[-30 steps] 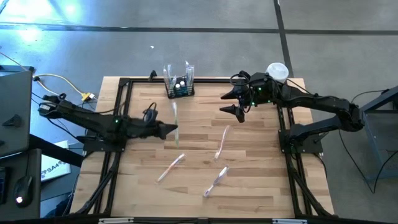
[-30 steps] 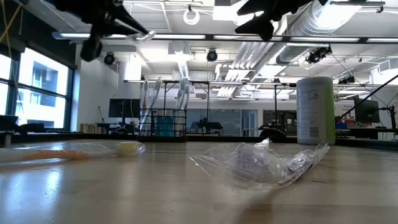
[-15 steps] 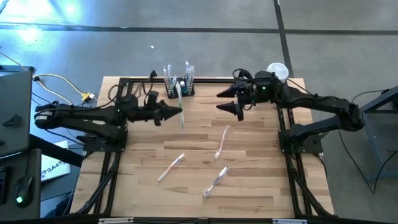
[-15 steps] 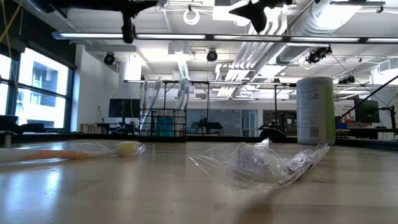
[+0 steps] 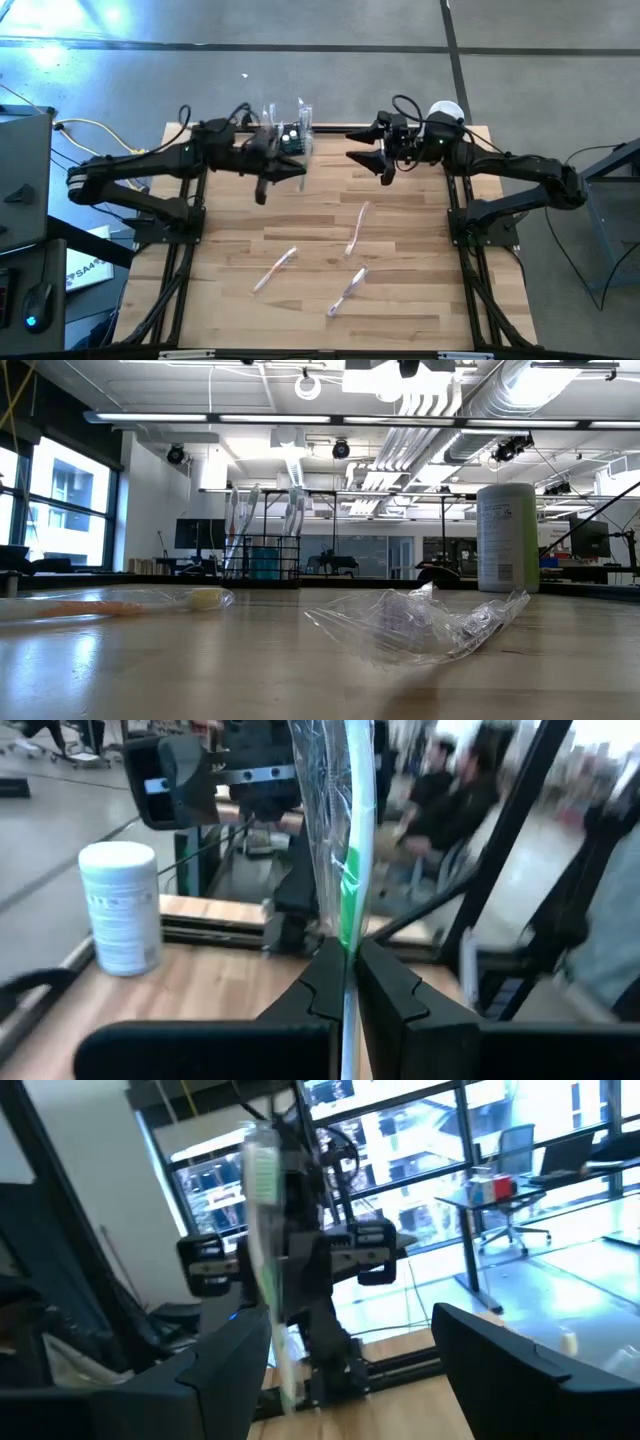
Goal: Pick & Place toothbrushing station
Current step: Put the green toothbrush into the black wire organizer
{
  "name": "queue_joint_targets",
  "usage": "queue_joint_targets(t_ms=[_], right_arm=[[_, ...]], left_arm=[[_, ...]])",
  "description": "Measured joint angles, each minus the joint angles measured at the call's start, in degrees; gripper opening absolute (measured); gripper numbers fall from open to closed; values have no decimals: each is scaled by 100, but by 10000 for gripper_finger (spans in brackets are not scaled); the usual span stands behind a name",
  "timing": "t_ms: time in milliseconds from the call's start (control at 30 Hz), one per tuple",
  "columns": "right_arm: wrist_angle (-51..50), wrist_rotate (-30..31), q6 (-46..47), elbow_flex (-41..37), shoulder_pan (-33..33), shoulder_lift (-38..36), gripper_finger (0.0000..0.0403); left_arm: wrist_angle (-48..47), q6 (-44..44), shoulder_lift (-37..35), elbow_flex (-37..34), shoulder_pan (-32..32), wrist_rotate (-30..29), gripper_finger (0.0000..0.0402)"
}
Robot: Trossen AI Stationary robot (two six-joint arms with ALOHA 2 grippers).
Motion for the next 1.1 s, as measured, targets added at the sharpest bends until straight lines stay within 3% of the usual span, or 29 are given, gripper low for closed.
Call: queue_joint_targets(t_ms=[200,400,533,1100], right_arm=[[39,198,-2,0,325,0,271],[163,554,-233,0,564,0,271],[141,605,-353,0,593,0,271],[111,1038,-608,0,591,0,271]], left_arm=[[-734,986,729,1178,0,-138,7],[-827,1187,1402,1671,60,-386,7],[-1067,1131,1603,1721,199,-143,7],[-1135,1160,1861,1727,258,-127,7]])
